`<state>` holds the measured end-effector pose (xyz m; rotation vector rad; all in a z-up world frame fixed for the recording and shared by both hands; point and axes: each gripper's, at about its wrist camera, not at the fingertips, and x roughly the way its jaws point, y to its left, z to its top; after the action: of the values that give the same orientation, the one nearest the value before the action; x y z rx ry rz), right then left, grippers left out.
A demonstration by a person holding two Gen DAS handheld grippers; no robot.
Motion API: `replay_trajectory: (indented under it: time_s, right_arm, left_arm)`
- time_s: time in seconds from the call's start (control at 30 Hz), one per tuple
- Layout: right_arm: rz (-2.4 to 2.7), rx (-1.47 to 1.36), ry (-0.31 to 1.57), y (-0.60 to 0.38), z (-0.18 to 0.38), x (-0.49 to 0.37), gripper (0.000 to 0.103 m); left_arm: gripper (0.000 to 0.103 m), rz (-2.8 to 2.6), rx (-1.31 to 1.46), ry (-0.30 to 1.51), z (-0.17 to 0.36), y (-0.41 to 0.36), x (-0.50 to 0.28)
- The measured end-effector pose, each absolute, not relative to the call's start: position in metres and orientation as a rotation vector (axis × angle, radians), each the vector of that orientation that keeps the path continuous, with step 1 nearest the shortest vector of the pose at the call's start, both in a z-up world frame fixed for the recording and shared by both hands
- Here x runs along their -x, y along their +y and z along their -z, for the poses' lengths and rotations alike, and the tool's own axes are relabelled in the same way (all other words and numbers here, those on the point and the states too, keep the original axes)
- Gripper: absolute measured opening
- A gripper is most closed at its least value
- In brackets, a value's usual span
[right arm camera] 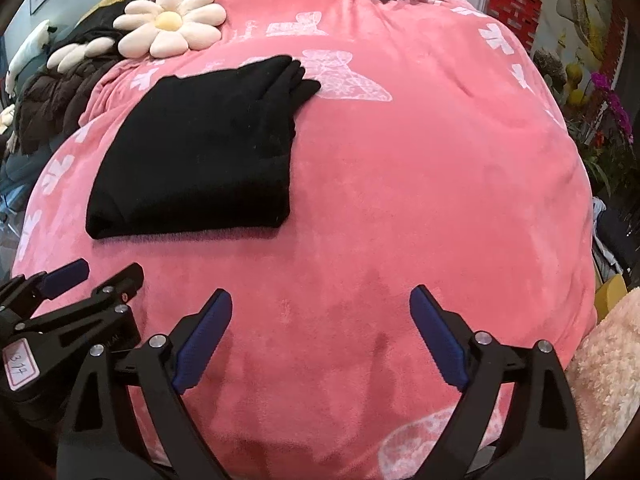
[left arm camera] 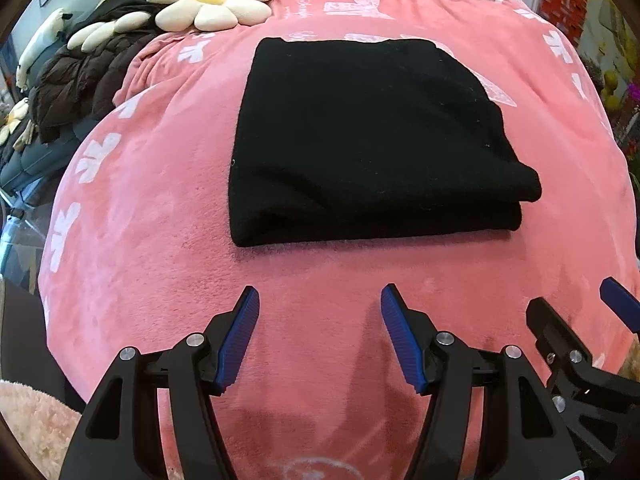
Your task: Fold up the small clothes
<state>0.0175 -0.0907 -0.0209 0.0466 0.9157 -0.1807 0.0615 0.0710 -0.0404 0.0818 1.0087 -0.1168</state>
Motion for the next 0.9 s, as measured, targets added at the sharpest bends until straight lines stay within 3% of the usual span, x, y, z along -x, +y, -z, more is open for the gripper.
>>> replay_trajectory:
  time_s: [0.9]
  right_arm:
    - [0.195, -0.003, 0.915, -0.0843, 0.0213, -0.0161, 0.091]
  left_arm:
    - [0.061, 0.057, -0.104, 0.989, 0.0378, 0.0729, -0.0599]
